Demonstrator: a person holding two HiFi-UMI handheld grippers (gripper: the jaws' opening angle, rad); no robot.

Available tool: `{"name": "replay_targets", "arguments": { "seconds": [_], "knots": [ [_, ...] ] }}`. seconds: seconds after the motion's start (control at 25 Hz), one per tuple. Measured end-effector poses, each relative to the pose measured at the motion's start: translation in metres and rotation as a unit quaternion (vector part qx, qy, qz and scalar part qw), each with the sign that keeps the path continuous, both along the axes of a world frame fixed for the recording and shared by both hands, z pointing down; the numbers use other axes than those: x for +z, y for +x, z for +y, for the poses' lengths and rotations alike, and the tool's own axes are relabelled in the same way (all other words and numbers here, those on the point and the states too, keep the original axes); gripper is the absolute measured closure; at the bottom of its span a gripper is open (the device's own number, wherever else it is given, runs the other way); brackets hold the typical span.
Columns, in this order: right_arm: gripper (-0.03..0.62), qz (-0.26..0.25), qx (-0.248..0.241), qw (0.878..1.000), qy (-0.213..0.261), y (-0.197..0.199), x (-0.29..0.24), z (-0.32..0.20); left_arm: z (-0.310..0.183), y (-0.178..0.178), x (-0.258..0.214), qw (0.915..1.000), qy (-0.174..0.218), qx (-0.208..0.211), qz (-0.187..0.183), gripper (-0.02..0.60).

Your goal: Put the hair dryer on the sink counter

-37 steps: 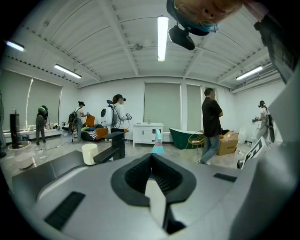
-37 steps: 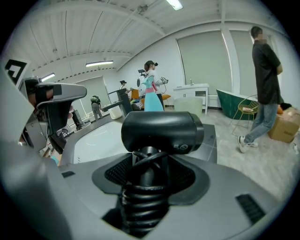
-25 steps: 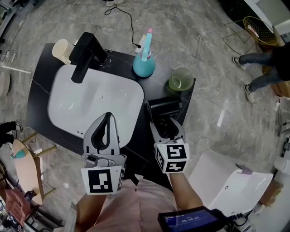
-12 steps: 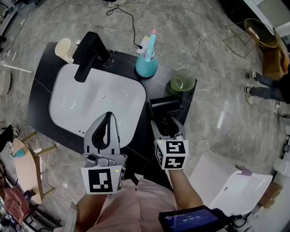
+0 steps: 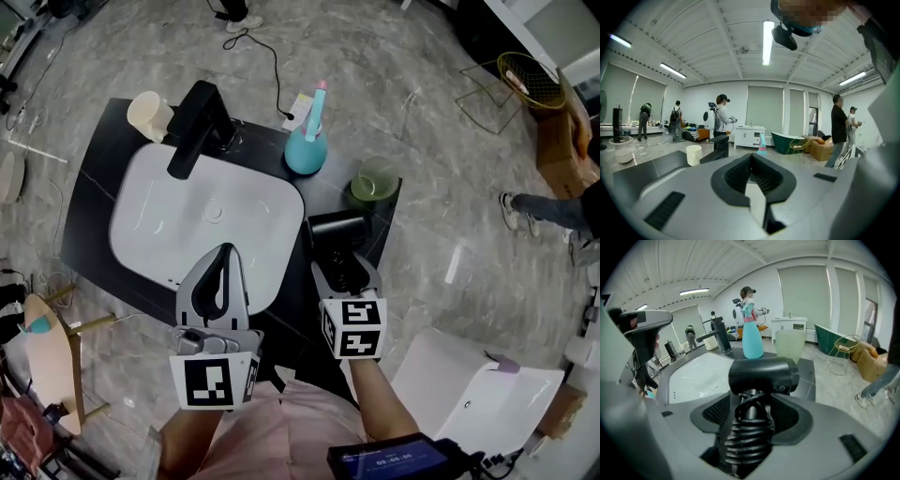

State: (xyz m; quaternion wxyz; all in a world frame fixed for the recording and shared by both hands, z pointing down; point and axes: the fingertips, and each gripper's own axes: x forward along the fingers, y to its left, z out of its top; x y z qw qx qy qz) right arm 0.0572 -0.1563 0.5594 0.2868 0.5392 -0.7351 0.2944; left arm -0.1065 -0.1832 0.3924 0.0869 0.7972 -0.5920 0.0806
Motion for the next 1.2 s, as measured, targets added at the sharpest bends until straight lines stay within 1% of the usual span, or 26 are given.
{"name": "replay_targets", "arguments": {
  "seconds": [0.08, 0.16, 0.28, 0.36, 0.48, 0.56, 0.6, 0.72, 0.76, 0.84, 1.0, 1.2],
  "knots": [
    [0.315, 0.001, 0.007, 1.0, 0.01, 0.002, -0.011, 0.007, 0.006, -0.001, -0.008, 1.0, 0.006, 0.001, 0.002, 0.572],
    [0.318, 0.004, 0.013, 0.999, 0.032, 0.004, -0.029, 0.01, 0.009, 0.0, -0.021, 0.9998, 0.018, 0.004, 0.006, 0.572],
    [0.333, 0.004, 0.021, 0.996, 0.084, 0.003, -0.066, 0.006, 0.011, 0.002, -0.047, 0.9987, 0.047, 0.012, 0.015, 0.572],
    [0.356, -0.006, 0.026, 0.991, 0.129, -0.003, -0.098, 0.004, 0.013, 0.002, -0.065, 0.9972, 0.069, 0.018, 0.019, 0.572],
    [0.403, -0.03, 0.03, 0.98, 0.194, -0.012, -0.151, 0.006, 0.019, 0.002, -0.093, 0.9943, 0.1, 0.027, 0.026, 0.572],
    [0.44, -0.043, 0.034, 0.97, 0.236, -0.015, -0.186, 0.008, 0.022, 0.004, -0.113, 0.9917, 0.12, 0.036, 0.031, 0.572],
    [0.466, -0.045, 0.034, 0.964, 0.258, -0.016, -0.203, 0.008, 0.023, 0.005, -0.123, 0.9902, 0.13, 0.04, 0.032, 0.572],
    [0.573, -0.035, 0.033, 0.944, 0.326, -0.017, -0.251, 0.011, 0.024, 0.008, -0.153, 0.9849, 0.16, 0.053, 0.037, 0.572],
    [0.592, -0.029, 0.035, 0.938, 0.343, -0.017, -0.263, 0.013, 0.024, 0.009, -0.161, 0.9834, 0.168, 0.057, 0.038, 0.572],
    [0.592, -0.02, 0.037, 0.932, 0.359, -0.015, -0.277, 0.019, 0.03, 0.01, -0.174, 0.981, 0.18, 0.061, 0.04, 0.572],
    [0.594, -0.004, 0.045, 0.925, 0.377, -0.012, -0.294, 0.03, 0.041, 0.013, -0.191, 0.9759, 0.2, 0.075, 0.044, 0.572],
    [0.594, 0.004, 0.049, 0.919, 0.391, -0.011, -0.308, 0.041, 0.052, 0.017, -0.197, 0.9736, 0.205, 0.089, 0.048, 0.572]
  ]
}}
